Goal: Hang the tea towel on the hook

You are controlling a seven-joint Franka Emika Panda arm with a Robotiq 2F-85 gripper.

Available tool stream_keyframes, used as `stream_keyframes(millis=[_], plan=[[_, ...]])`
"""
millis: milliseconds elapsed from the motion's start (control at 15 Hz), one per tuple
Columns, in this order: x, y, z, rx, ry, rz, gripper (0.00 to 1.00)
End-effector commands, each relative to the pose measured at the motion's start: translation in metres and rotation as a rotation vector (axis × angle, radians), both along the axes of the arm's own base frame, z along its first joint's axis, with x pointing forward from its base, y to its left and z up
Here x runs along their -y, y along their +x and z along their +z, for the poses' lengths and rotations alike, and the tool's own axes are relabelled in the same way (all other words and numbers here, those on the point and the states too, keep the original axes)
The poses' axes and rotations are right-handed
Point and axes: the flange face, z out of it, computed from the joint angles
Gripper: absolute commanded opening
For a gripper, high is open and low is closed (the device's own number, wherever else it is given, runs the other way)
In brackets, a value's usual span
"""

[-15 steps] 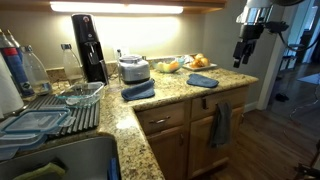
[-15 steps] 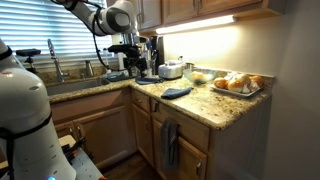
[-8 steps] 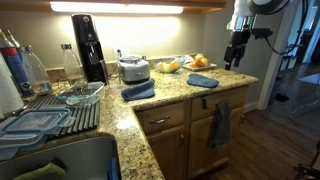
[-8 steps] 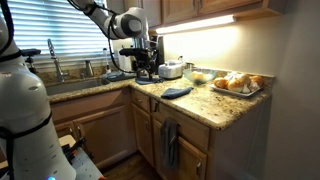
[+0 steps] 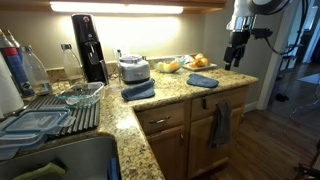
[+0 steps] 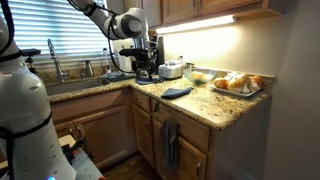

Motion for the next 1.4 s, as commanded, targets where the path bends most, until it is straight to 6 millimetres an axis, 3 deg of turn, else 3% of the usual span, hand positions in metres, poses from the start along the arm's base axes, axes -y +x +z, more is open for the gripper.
stream_keyframes(millis=[0, 667, 1133, 1333], plan=[[0.008, 0.016, 0.0, 0.023, -0.002, -0.02, 1.0], [0.038, 0.08, -0.002, 0.081, -0.014, -0.053, 1.0], [0.057, 0.135, -0.036, 0.062, -0.01, -0.075, 1.0], [0.062, 0.148, -0.046, 0.057, -0.016, -0.079, 1.0]])
